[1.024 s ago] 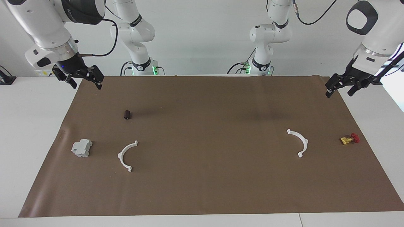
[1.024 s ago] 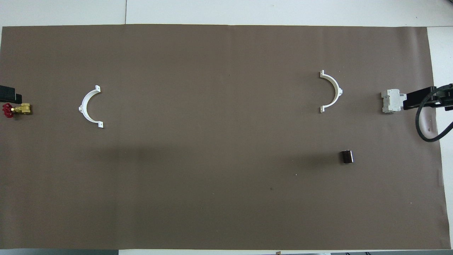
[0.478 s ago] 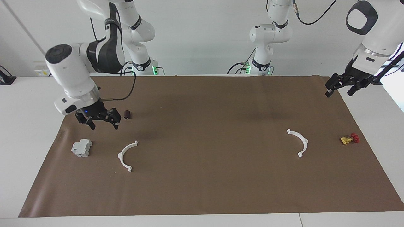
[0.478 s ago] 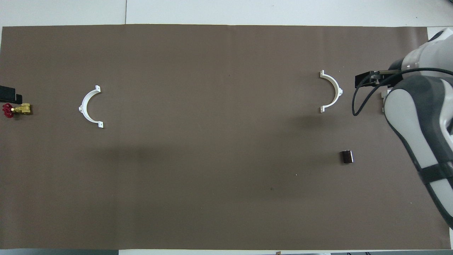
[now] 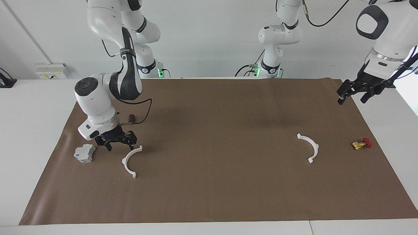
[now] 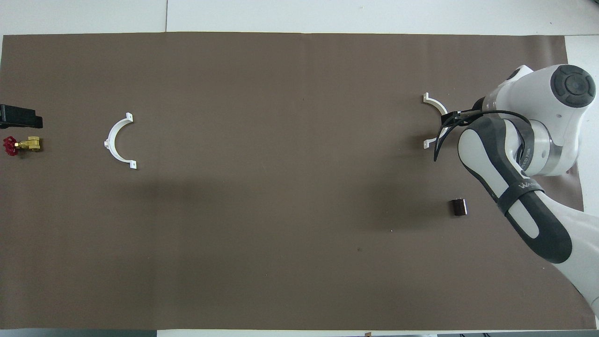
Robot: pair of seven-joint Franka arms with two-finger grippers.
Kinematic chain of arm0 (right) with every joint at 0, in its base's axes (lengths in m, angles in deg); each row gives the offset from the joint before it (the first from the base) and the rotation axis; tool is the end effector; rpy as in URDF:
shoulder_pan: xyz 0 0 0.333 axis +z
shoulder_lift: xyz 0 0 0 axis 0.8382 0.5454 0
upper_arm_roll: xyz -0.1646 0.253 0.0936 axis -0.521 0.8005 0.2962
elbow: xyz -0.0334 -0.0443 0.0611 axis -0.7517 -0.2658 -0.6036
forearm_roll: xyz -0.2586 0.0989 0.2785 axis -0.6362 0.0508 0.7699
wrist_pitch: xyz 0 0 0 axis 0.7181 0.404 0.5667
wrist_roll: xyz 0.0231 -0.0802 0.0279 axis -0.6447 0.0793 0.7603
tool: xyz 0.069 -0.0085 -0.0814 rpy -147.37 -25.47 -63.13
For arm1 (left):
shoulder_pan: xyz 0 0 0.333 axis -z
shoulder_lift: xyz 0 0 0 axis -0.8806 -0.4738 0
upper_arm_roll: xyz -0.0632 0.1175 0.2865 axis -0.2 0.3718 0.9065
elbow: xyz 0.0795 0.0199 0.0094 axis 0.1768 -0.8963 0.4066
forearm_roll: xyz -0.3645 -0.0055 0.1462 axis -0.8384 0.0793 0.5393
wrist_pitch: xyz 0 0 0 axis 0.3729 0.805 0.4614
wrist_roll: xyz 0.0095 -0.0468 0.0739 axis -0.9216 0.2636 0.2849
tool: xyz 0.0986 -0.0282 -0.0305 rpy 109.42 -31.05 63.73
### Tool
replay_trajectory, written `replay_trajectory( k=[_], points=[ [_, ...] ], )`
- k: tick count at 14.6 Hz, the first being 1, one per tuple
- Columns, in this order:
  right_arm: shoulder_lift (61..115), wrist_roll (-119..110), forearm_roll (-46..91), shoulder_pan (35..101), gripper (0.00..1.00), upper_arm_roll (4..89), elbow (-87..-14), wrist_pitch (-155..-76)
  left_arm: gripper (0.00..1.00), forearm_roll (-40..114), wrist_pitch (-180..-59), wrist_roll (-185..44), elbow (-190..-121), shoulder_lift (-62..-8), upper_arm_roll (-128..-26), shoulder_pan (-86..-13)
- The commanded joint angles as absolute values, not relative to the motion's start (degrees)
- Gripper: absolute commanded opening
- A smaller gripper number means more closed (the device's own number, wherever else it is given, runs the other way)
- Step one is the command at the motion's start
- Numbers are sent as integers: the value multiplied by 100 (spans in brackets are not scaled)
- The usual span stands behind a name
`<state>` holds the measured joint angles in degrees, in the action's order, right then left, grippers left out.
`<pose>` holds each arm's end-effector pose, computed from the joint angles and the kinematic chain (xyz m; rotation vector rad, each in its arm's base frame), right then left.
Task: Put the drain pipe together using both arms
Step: 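Grasp the white clamp half with the right gripper while the left gripper grasps the other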
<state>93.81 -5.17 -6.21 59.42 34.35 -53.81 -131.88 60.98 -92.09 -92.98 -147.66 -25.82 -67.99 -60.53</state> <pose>0.6417 -0.0224 0.3301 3.1271 0.0988 0.1577 0.5812 0.0514 0.5580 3.1310 -0.0338 0.2471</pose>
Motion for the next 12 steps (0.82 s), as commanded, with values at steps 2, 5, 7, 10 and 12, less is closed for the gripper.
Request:
replay_trajectory(
  k=[2,5,7,10,12],
  points=[
    [9553,-297,-202,5932,77,3489,-5279,-13320,100,6218,-10397,-9325,-15575,-2812,-6789,-5944],
    [9588,-314,-183,5941,73,3498,-5261,-13347,100,6218,-11065,-9316,-15698,-3365,-6789,-5873],
    [9623,-306,-183,5941,72,3506,-5156,-13339,100,6218,-11566,-9316,-15891,-3560,-6789,-5873],
    [9781,-315,-183,5941,69,3515,-5025,-13374,100,6218,-12059,-9325,-15997,-3902,-6789,-5873],
    [9843,-271,-183,5906,65,3515,-4989,-13408,100,6218,-12227,-9325,-15998,-4095,-6789,-5873]
  ],
)
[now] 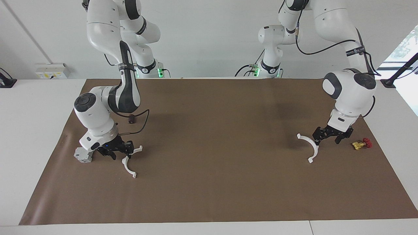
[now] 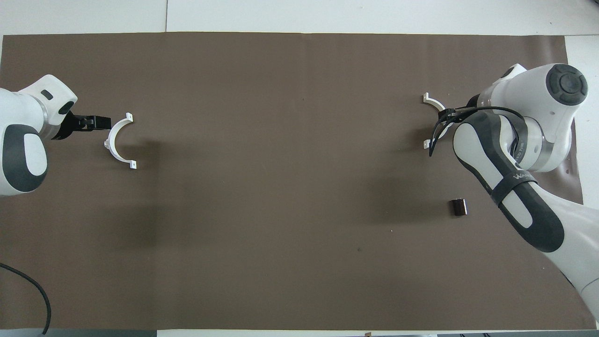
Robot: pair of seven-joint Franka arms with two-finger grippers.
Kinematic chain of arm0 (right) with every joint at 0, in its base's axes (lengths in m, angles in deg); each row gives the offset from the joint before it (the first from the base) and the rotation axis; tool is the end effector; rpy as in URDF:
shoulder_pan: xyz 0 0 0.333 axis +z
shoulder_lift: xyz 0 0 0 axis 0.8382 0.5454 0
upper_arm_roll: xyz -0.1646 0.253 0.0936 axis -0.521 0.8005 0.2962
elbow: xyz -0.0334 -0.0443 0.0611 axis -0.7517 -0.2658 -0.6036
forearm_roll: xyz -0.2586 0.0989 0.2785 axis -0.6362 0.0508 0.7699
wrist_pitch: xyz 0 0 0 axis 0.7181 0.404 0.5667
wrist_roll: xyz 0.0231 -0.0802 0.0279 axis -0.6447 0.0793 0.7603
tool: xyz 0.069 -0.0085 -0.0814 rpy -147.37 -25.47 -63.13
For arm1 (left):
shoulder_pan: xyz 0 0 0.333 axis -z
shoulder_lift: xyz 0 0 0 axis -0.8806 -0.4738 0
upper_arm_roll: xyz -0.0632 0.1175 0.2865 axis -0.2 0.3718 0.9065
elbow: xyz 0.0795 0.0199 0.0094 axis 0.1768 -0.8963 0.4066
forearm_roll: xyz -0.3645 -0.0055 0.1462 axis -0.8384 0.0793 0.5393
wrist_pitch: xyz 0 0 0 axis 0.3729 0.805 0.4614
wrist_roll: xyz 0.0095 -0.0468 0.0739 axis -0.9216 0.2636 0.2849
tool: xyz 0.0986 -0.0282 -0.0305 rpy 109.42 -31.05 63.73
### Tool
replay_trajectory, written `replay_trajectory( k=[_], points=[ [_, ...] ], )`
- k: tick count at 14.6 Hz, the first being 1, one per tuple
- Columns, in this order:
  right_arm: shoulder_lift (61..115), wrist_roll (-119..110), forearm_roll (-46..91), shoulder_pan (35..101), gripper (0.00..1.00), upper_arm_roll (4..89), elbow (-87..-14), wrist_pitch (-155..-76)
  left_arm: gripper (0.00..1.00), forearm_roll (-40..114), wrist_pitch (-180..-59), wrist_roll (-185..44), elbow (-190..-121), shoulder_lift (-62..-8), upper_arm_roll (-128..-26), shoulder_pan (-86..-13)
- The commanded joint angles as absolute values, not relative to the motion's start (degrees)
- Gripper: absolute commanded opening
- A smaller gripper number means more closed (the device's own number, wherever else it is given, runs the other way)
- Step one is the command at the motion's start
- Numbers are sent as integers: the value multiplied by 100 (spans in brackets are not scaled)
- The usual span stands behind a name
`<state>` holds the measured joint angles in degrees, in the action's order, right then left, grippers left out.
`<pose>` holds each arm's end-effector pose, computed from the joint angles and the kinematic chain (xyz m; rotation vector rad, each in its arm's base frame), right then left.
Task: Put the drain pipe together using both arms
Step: 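Grasp the white clamp half with the right gripper while the left gripper grasps the other, then lift the right clamp half and carry it toward the left gripper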
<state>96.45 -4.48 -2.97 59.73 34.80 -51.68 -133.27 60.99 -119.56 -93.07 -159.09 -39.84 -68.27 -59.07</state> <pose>0.6540 -0.0133 0.3194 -3.1039 -0.0797 -0.1860 0.6221 0.0347 0.3630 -3.0963 0.0804 -0.2974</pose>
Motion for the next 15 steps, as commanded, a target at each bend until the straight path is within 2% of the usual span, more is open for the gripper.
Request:
replay_trajectory(
  k=[1,8,10,12,13,15],
  points=[
    [9922,-279,-183,5940,62,3515,-5024,-13635,99,6218,-12245,-9316,-15998,-4201,-6789,-5873],
    [9958,-271,-183,5967,55,3559,-5077,-13752,95,6218,-12737,-9272,-16542,-4325,-6789,-5873],
    [9958,-262,-183,5958,54,3559,-5085,-13743,90,6218,-12711,-9263,-16543,-4316,-6789,-5882],
    [9949,-244,-183,5967,53,3559,-5181,-13743,73,6218,-12685,-9237,-16543,-4316,-6798,-5882],
    [9931,-218,-183,5958,53,3559,-5226,-13743,52,6209,-12676,-9176,-16543,-4308,-6789,-5882],
    [9922,-131,-174,5950,51,3559,-5270,-13751,0,6200,-12676,-8834,-16543,-4308,-6798,-5882]
  ],
)
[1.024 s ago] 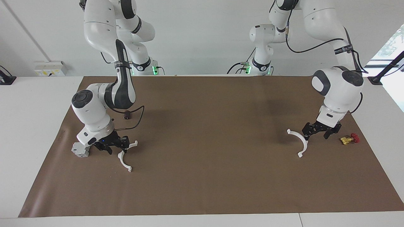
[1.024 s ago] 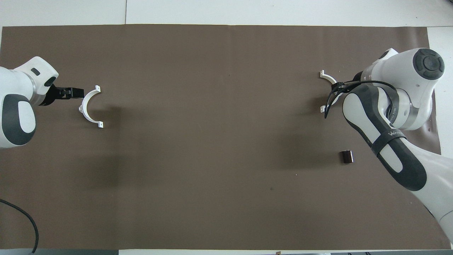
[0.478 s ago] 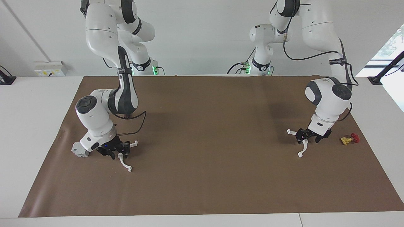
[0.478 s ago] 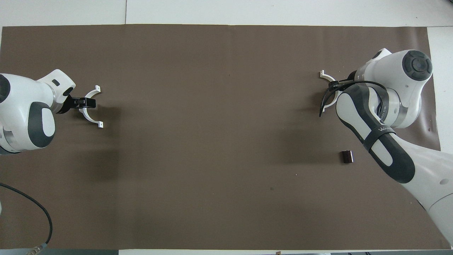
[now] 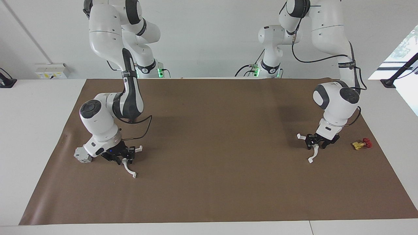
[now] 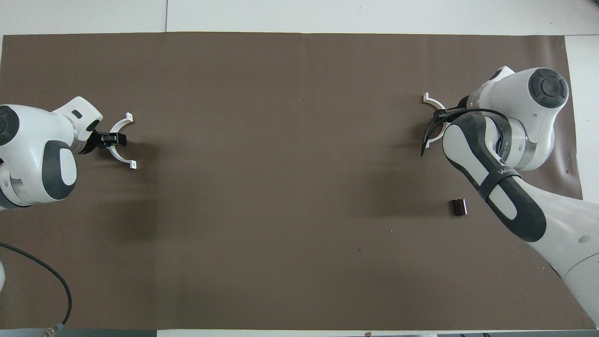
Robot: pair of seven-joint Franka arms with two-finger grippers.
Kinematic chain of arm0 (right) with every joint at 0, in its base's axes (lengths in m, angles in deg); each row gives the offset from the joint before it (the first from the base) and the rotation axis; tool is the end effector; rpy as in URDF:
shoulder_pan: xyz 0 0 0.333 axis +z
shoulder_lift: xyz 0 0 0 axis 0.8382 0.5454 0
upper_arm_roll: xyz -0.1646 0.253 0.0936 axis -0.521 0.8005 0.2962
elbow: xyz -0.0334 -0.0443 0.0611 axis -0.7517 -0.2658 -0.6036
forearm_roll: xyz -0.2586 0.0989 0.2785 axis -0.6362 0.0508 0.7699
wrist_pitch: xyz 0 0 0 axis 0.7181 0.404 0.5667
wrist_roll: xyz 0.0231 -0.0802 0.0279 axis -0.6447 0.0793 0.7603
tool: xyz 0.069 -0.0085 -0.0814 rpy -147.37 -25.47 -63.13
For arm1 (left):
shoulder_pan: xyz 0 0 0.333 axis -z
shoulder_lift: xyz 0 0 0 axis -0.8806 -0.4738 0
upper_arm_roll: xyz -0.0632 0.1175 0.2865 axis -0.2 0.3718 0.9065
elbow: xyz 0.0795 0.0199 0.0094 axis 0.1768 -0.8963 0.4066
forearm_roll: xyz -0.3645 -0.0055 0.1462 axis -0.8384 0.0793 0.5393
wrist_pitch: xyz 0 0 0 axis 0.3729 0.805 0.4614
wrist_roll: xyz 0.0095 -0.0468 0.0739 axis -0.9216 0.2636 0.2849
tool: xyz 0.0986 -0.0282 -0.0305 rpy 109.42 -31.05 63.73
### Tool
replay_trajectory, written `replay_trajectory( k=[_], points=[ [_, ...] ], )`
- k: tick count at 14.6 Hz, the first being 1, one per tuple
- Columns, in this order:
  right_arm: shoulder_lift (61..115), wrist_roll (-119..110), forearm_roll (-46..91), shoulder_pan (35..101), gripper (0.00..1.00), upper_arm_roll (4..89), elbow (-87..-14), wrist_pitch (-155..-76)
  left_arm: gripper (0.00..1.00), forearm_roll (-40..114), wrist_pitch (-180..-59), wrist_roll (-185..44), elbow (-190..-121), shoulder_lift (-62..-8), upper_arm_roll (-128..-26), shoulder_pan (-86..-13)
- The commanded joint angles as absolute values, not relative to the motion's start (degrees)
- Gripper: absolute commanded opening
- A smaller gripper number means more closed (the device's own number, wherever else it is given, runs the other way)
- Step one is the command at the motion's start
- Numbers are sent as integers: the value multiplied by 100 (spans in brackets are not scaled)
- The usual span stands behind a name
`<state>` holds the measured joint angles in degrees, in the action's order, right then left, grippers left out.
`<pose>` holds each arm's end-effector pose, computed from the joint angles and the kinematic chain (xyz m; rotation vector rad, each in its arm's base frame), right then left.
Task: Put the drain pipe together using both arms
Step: 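Lift the right clamp half and carry it toward the left gripper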
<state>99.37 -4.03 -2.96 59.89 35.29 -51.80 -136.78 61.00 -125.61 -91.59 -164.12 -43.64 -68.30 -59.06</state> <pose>0.6579 -0.0071 0.2910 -3.1061 -0.1046 -0.1982 0.6065 0.0346 0.2942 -3.1011 0.0419 -0.2224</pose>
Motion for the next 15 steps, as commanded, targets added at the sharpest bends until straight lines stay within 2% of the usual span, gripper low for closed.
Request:
replay_trajectory(
  k=[1,2,3,5,6,7,11,15],
  points=[
    [9914,-95,-174,5949,50,3559,-5287,-13743,0,6200,-12676,-8789,-16543,-4308,-6798,-5873],
    [9914,-86,-183,5915,46,3559,-5288,-13743,0,6200,-12667,-8797,-16543,-4308,-6798,-5873],
    [9914,-86,-183,5914,37,3559,-5288,-13734,0,6200,-12676,-8806,-16534,-4308,-6798,-5873],
    [9922,-103,-183,5949,13,3559,-5226,-13690,0,6200,-12676,-8824,-16534,-4308,-6798,-5873],
    [9914,-121,-183,5949,6,3568,-5165,-13646,0,6200,-12676,-8824,-16525,-4308,-6789,-5882],
    [9914,-130,-183,5932,5,3577,-5017,-13498,0,6209,-12676,-8824,-16525,-4308,-6789,-5891],
    [10010,-943,-288,6124,5,3857,-3700,-11943,0,6200,-12685,-8833,-16499,-4308,-6789,-5917],
    [10334,-3252,-332,7458,5,3858,-2812,-11537,0,6209,-12693,-8833,-16455,-4299,-6789,-5935]
  ],
)
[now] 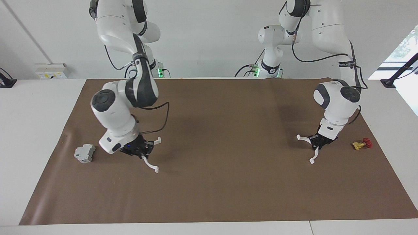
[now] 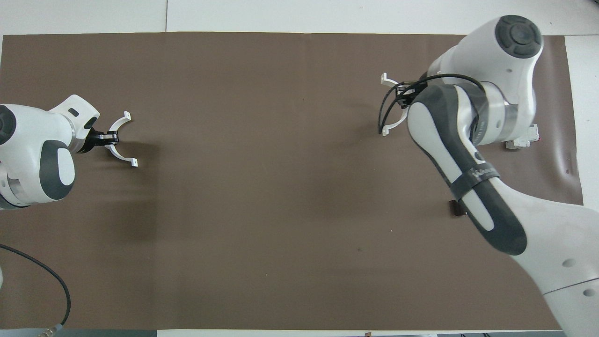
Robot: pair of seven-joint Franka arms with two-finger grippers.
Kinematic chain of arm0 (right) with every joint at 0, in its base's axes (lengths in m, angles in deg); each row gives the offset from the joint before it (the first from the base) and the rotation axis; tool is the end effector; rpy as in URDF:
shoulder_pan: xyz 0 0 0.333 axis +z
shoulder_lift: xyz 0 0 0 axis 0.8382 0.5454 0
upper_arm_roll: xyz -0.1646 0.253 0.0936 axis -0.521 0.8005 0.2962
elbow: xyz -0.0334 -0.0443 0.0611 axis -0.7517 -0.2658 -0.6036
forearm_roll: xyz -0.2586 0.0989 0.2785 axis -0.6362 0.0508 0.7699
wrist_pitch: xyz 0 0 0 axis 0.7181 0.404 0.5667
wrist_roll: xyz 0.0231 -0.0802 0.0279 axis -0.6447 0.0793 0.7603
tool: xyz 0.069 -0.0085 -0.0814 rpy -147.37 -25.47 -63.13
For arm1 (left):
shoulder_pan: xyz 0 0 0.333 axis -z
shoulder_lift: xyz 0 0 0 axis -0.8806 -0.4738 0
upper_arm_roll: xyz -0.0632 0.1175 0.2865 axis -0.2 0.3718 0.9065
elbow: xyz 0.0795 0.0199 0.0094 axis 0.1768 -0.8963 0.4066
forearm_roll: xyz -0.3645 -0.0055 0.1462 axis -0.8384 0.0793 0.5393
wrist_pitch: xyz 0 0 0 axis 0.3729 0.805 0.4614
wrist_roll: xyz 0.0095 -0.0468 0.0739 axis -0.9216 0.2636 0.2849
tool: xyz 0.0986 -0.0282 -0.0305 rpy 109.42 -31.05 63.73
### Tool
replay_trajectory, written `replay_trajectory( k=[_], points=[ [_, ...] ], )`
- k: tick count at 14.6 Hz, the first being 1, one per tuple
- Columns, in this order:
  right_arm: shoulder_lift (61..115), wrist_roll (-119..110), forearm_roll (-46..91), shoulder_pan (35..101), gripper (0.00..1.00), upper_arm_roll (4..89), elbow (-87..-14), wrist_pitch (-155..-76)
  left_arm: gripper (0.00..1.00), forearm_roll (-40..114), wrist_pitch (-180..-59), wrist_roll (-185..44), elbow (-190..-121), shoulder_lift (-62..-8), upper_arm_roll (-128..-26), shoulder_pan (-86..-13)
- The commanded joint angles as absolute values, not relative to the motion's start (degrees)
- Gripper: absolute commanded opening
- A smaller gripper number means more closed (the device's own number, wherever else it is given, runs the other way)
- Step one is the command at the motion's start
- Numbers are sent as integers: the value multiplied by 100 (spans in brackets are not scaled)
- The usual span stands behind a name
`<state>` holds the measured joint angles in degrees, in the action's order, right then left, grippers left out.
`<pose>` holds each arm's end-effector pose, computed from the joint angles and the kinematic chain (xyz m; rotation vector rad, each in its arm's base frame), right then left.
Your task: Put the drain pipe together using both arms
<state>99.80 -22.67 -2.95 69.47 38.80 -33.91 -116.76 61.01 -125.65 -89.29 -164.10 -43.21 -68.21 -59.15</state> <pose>0.6808 0.1521 0.3961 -3.0437 0.0191 -0.0925 0.6068 0.0364 0.2990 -3.1026 -0.0250 -0.2368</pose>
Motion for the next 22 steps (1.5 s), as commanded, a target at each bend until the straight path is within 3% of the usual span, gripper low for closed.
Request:
replay_trajectory(
  k=[1,4,8,17,18,20,22],
  points=[
    [10405,-3616,-376,7766,5,3858,-2618,-11537,0,6209,-12685,-8833,-16411,-4299,-6789,-5935],
    [10668,-4565,-429,8601,5,3858,-2572,-11869,0,6200,-12676,-8833,-16393,-4273,-6789,-5952],
    [10958,-4638,-928,8945,5,3858,-2616,-12345,0,6201,-12676,-8833,-16393,-4272,-6789,-5944],
    [11390,-4656,-992,9034,9,3867,-2616,-12626,0,6192,-12192,-8771,-16103,-4158,-6798,-5882],
    [11382,-4656,-957,9034,14,3867,-2624,-12705,0,6192,-12184,-8762,-16086,-4149,-6798,-5873],
    [11364,-4648,-965,9034,47,3867,-2747,-12881,0,6192,-11844,-8754,-15832,-4158,-6807,-5803],
    [11364,-4648,-991,9008,59,3858,-2695,-12847,0,6192,-11386,-8701,-15489,-4202,-6798,-5628]
  ],
)
